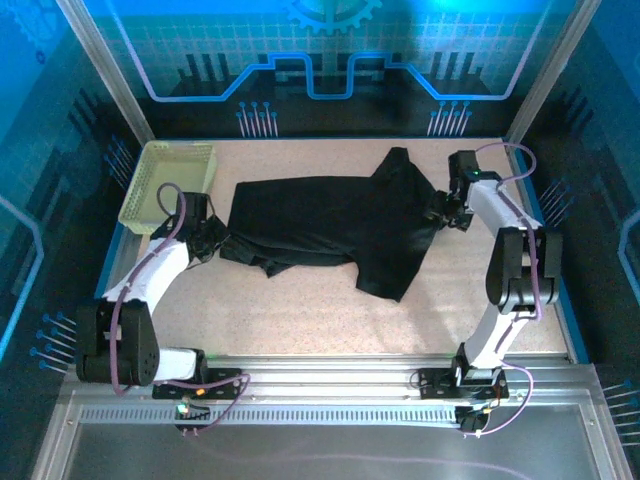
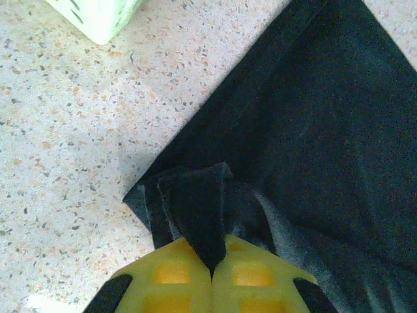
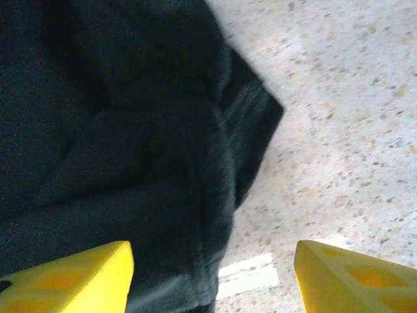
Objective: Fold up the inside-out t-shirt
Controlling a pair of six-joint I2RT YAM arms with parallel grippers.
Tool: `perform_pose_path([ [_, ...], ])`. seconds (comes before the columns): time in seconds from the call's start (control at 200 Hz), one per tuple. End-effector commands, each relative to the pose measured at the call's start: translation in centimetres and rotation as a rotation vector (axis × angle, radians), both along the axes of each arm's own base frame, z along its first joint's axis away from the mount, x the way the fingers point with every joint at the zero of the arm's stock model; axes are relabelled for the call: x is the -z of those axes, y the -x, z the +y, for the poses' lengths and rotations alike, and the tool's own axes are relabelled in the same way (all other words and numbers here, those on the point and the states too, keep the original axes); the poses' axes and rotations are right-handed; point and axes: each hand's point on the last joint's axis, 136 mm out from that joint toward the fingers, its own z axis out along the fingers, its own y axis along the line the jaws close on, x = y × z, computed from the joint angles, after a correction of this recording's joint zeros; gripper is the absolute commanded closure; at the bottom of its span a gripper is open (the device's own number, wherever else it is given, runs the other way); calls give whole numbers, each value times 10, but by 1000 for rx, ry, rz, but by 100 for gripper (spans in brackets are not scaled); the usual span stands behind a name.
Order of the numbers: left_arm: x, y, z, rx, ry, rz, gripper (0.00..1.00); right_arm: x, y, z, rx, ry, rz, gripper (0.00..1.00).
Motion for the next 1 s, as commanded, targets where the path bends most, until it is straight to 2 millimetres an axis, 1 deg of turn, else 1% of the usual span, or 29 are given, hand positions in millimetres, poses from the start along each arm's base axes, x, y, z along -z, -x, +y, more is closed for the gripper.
perform_pose_path([
  [0.0, -12, -13, 1, 21, -9, -32, 100, -9, 43, 23, -75, -12, 27, 34],
  [0.015, -11, -13, 2, 19, -11, -30, 100, -8, 47, 26, -82, -19, 27, 35],
  [0.07, -10, -15, 4, 14, -17, -26, 100, 2, 73, 41, -115, -44, 57, 40],
  [0.11, -8, -16, 5, 10, -17, -23, 100, 11, 94, 53, -145, -52, 85, 41],
  [0.21, -5, -19, 6, 0, -9, -18, 100, 28, 135, 84, -221, -52, 152, 43],
  [0.27, -3, -20, 5, 0, -7, -17, 100, 38, 153, 97, -250, -44, 193, 46],
  [0.315, -2, -20, 6, -1, -8, -14, 100, 40, 159, 106, -264, -40, 198, 48],
  [0.32, -2, -20, 5, -1, -8, -14, 100, 40, 158, 106, -263, -39, 197, 48],
  [0.335, -1, -20, 5, -1, -8, -13, 100, 47, 167, 105, -266, -31, 220, 49],
  [0.38, -2, -21, 6, -2, -9, -14, 100, 52, 173, 108, -273, -20, 235, 50],
  [0.425, -2, -21, 6, -1, -8, -15, 100, 56, 174, 112, -284, -14, 239, 50],
  [0.505, 0, -21, 5, -1, -4, -10, 100, 60, 168, 126, -313, -17, 238, 47],
  [0.54, 0, -21, 5, -2, -3, -10, 100, 65, 170, 129, -324, -8, 252, 47],
  [0.55, 0, -21, 5, -2, -2, -10, 100, 61, 163, 133, -327, -10, 237, 48],
  [0.56, 0, -21, 5, -2, -2, -10, 100, 61, 162, 135, -329, -8, 236, 48],
  [0.615, 0, -20, 5, -1, -1, -10, 100, 64, 156, 140, -333, 9, 243, 53],
  [0.7, -2, -19, 5, 1, 0, -12, 100, 66, 148, 140, -339, 52, 248, 66],
  [0.735, -3, -19, 5, 3, -2, -14, 100, 62, 144, 137, -344, 101, 244, 72],
  [0.765, -4, -18, 5, 4, -4, -14, 100, 55, 139, 133, -356, 165, 230, 75],
  [0.845, -5, -18, 5, 7, -6, -14, 100, 31, 126, 125, -388, 355, 208, 79],
  [0.885, -5, -18, 5, 6, -5, -16, 100, 22, 120, 127, -406, 403, 200, 79],
  [0.945, -6, -18, 4, 4, -2, -17, 100, 16, 114, 134, -423, 419, 193, 80],
  [0.995, -6, -19, 4, 5, 0, -21, 100, 16, 108, 143, -442, 405, 186, 75],
])
